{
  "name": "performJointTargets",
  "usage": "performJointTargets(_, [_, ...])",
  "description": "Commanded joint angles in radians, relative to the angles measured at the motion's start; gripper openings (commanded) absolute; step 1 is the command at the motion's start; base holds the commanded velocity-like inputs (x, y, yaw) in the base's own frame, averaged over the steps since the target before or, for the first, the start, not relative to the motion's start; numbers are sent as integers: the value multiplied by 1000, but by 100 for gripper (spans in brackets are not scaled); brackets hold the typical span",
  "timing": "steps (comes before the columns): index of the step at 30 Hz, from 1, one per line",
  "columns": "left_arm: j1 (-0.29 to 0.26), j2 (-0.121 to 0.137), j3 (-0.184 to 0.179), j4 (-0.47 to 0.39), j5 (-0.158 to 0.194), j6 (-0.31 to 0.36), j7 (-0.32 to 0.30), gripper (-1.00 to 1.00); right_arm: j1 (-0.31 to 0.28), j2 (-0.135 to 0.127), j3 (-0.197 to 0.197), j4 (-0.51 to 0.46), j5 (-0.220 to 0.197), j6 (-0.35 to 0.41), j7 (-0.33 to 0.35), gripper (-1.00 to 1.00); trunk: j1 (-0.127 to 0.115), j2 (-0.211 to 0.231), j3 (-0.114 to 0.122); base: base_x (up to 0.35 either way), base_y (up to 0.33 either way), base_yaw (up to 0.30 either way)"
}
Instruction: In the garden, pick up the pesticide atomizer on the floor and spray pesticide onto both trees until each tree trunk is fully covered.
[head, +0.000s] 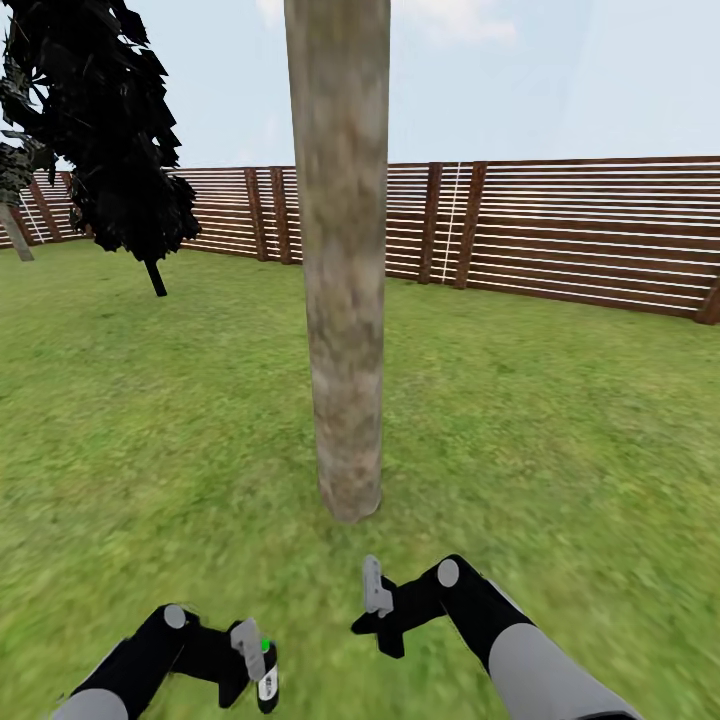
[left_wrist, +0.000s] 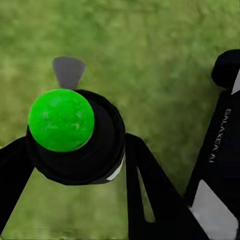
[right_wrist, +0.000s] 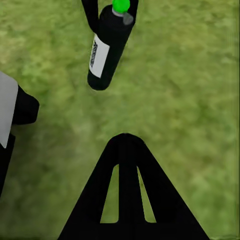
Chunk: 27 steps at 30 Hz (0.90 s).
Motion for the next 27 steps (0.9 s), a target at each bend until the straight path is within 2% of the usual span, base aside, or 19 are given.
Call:
performJointTargets(1, [1, 24, 3, 0, 6, 1, 1, -100, 0, -11, -1, 0, 0, -1, -3, -100, 0, 0, 0, 0, 0, 0])
performJointTargets(3, [1, 57, 26, 6, 23, 1, 28, -100, 1, -56, -1, 4, -1, -1, -11, -100, 0, 0, 0, 0, 0, 0])
performJointTargets(4, [2, 63, 65, 11, 34, 0, 70, -100, 3, -92, -15, 11, -2, -2, -34, -100, 0, 0, 0, 0, 0, 0])
performJointTargets(5, [3, 64, 87, 14, 38, -1, 98, -100, 4, -116, -46, 36, -2, -2, -65, -100, 0, 0, 0, 0, 0, 0])
performJointTargets(6, [4, 63, 99, 17, 41, -1, 117, -100, 4, -140, -99, 85, -3, -3, -113, -100, 0, 0, 0, 0, 0, 0])
performJointTargets(8, [4, 56, 112, 33, 45, 0, 155, -100, 5, -192, -255, 204, -2, -4, -286, -100, 0, 0, 0, 0, 0, 0])
performJointTargets(9, [4, 43, 114, 52, 46, 0, 194, -100, 6, -220, -318, 251, -2, -4, -387, 100, 0, 0, 0, 0, 0, 0])
performJointTargets(11, [4, 9, 115, 91, 46, -1, 282, -100, 13, -251, -427, 310, -4, -5, -552, 100, 0, 0, 0, 0, 0, 0])
performJointTargets(14, [4, -33, 115, 132, 45, 3, 366, -100, 70, -260, -585, 334, -15, -6, -803, 100, 0, 0, 0, 0, 0, 0])
performJointTargets(16, [5, -55, 115, 145, 45, 4, 421, -100, 119, -261, -637, 336, -26, -12, -936, 100, 0, 0, 0, 0, 0, 0])
performJointTargets(17, [5, -59, 118, 147, 51, 5, 461, -100, 136, -262, -654, 336, -48, -12, -976, 100, 0, 0, 0, 0, 0, 0])
performJointTargets(18, [5, -61, 129, 148, 81, 6, 512, -100, 157, -263, -676, 336, -89, -13, -1017, 100, 0, 0, 0, 0, 0, 0])
performJointTargets(20, [6, -65, 178, 149, 210, 7, 613, -100, 183, -265, -706, 334, -195, -13, -1096, 100, 0, 0, 0, 0, 0, 0])
performJointTargets(21, [6, -66, 198, 149, 279, 9, 653, -100, 189, -265, -712, 334, -241, -14, -1120, 100, 0, 0, 0, 0, 0, 0])
performJointTargets(22, [6, -66, 208, 149, 332, 11, 686, -100, 201, -267, -716, 334, -277, -14, -1132, 100, 0, 0, 0, 0, 0, 0])
performJointTargets(24, [6, -68, 215, 149, 378, 33, 759, -100, 227, -285, -721, 333, -356, -20, -1141, 100, 0, 0, 0, 0, 0, 0])
performJointTargets(26, [5, -75, 215, 149, 394, 88, 807, -100, 236, -299, -721, 335, -433, -26, -1134, 100, 0, 0, 0, 0, 0, 0])
performJointTargets(27, [5, -84, 214, 149, 395, 110, 817, -100, 237, -300, -718, 336, -448, -28, -1131, 100, 0, 0, 0, 0, 0, 0])
